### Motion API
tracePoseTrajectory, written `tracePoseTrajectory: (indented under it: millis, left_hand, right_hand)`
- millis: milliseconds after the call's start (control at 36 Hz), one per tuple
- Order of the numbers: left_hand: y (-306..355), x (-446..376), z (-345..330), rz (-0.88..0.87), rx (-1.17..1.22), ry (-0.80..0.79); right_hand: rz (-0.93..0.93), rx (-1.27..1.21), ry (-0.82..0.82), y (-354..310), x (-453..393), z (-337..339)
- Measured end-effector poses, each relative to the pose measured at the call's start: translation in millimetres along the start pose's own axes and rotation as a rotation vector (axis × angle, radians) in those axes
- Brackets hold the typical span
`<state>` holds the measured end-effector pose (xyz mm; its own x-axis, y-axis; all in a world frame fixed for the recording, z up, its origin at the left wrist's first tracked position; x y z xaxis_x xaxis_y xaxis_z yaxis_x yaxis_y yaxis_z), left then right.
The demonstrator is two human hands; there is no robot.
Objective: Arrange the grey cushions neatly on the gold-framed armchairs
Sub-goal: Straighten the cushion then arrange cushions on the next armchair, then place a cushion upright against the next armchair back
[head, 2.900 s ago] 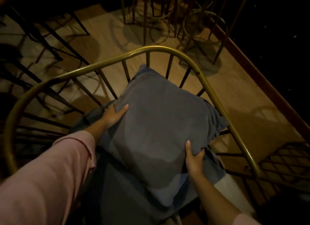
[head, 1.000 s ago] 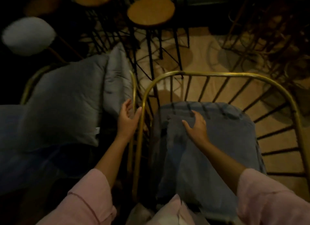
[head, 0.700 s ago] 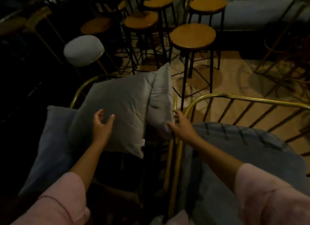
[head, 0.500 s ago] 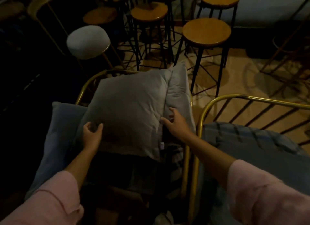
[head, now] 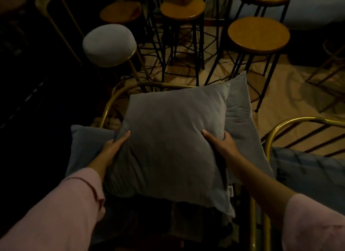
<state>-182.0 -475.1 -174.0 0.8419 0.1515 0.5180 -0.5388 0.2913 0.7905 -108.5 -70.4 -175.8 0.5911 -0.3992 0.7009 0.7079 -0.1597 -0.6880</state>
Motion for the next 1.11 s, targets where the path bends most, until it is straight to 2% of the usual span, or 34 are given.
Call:
tracePoseTrajectory:
  millis: [194,389,528,556,722,806,917,1028,1111]
  left_hand:
    - [8,16,-18,-0.013,0.120,-0.116]
    - [67,35,-36,-0.207,0.364,-0.013]
    - [132,57,-64,-0.308,0.299,0.037]
    - [147,63,-73,-0.339,0.279,0.020]
    - [251,127,-167,-0.528,0.240,-0.318]
    - [302,171,-210,-0.632,0.189,-0.410]
    - [339,227,-272,-0.630,0.128,-0.557]
    - [357,270,-344,-0.640,0.032,-0.599]
    - [356,298,-403,-0.624,0.056,-0.622]
  right_hand:
    - [0.048,0.051,-0.063,-13,19,22]
    - [0.180,-0.021,-0.138,-35,48,75]
    - [0.222,-0.134,-0.090,-48,53,146]
    - [0.226,-0.152,-0.081,-48,54,162]
    - [0.232,-0.269,-0.047,-27,63,248]
    - [0.242,-0.355,-0.063,-19,71,288]
    - [0.297,-0.415,-0.009,-18,79,361]
    - [0.405,-0.453,0.096,-34,90,461]
    - [0.440,-0.423,0.124,-48,97,531]
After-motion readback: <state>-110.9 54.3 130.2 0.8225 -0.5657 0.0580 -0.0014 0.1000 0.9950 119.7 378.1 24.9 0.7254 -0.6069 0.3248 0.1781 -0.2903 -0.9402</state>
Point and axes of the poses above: each hand's wrist, its own x-axis away from the middle knuckle, its own z-axis out of the back of the hand, y = z × x, the point moved 10 cm from there along -x, towards the middle knuckle, and after that the axes turned 13 degrees about -z, right-handed, at the moved point
